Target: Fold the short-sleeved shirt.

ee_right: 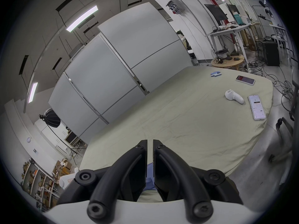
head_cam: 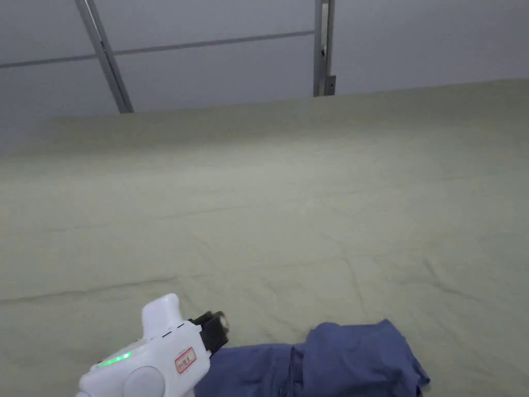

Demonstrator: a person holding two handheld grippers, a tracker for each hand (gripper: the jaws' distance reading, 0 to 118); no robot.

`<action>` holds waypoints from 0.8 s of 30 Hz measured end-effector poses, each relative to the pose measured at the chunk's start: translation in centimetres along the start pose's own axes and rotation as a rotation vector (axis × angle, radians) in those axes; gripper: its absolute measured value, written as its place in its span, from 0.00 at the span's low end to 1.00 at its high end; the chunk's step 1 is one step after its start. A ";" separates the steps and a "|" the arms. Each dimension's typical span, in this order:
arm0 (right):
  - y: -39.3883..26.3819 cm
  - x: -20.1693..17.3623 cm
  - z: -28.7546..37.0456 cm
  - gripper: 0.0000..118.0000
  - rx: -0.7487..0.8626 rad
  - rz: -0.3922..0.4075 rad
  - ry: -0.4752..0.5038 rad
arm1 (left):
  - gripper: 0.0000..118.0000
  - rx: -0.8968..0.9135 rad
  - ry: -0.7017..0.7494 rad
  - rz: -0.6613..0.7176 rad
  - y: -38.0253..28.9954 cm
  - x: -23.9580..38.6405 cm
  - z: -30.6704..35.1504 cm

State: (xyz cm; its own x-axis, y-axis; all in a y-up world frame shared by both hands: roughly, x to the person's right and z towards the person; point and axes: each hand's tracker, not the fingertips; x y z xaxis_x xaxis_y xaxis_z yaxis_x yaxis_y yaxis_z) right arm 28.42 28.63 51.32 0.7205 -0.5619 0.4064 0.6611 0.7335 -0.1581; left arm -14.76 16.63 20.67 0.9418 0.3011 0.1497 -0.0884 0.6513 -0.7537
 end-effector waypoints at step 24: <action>-0.8 -0.3 -0.1 0.07 -0.038 -0.014 -0.022 | 0.06 -0.204 -0.386 0.011 -4.8 4.6 -3.3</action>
State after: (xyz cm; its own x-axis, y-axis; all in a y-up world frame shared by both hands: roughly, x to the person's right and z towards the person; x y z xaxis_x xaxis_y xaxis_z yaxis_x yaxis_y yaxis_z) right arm 27.71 28.12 51.26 0.7069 -0.5629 0.4282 0.6787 0.7103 -0.1866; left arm -8.93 12.58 22.92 0.7475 0.5709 0.3396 0.0043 0.5071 -0.8619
